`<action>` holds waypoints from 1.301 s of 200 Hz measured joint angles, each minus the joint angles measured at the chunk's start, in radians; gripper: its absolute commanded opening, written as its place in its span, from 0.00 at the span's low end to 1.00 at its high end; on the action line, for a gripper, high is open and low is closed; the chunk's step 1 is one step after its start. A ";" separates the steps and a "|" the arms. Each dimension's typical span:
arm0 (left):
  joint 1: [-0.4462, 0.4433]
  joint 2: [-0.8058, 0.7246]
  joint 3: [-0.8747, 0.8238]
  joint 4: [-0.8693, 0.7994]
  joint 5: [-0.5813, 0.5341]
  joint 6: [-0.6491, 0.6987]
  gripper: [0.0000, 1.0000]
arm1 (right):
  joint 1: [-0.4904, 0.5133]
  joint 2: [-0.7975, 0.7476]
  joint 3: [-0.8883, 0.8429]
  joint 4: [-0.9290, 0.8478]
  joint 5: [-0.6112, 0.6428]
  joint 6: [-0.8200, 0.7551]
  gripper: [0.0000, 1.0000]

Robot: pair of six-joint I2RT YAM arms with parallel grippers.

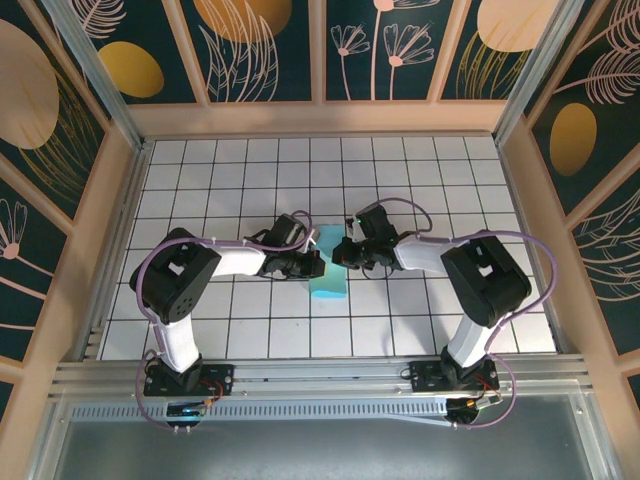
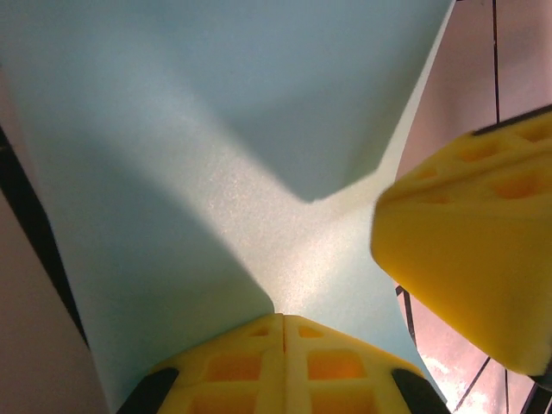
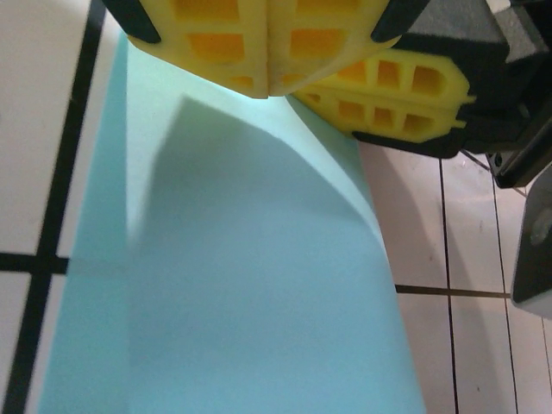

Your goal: Fold a paper plane with a square sheet of paper (fold left side to right side)

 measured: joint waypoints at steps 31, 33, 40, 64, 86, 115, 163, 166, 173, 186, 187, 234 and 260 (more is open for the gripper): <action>0.000 0.000 0.000 0.000 0.000 0.000 0.00 | 0.000 0.061 0.038 0.013 -0.002 0.000 0.00; 0.000 0.000 0.000 0.000 0.000 0.000 0.00 | 0.000 0.065 0.040 0.014 -0.002 0.000 0.00; 0.000 0.000 0.000 0.000 0.000 0.000 0.00 | 0.000 0.076 0.047 0.015 -0.002 0.000 0.00; 0.000 0.000 0.000 0.000 0.000 0.000 0.00 | 0.000 0.102 0.062 0.014 0.004 -0.001 0.00; -0.001 0.000 -0.001 0.001 0.000 0.000 0.00 | 0.000 0.108 0.069 0.006 0.008 -0.005 0.00; -0.002 -0.011 -0.027 0.034 -0.002 0.000 0.00 | 0.000 0.111 0.072 0.000 0.007 -0.005 0.00; -0.004 -0.061 -0.109 0.089 -0.008 -0.006 0.00 | 0.000 0.114 0.072 0.001 -0.003 -0.018 0.00; -0.004 -0.065 -0.114 0.090 -0.009 -0.008 0.00 | 0.000 0.114 0.072 0.001 -0.003 -0.019 0.00; -0.006 -0.075 -0.129 0.098 -0.012 -0.010 0.00 | 0.000 0.114 0.072 0.001 -0.004 -0.021 0.00; -0.010 -0.095 -0.158 0.109 -0.018 -0.019 0.00 | 0.000 0.114 0.072 0.000 -0.005 -0.023 0.00; -0.010 -0.097 -0.159 0.110 -0.019 -0.020 0.00 | 0.000 0.114 0.072 0.000 -0.005 -0.023 0.00; -0.017 -0.177 -0.256 0.125 -0.027 -0.047 0.00 | 0.000 0.116 0.072 0.000 -0.012 -0.024 0.00; -0.020 -0.212 -0.293 0.127 -0.026 -0.063 0.00 | 0.000 0.116 0.072 0.000 -0.013 -0.024 0.00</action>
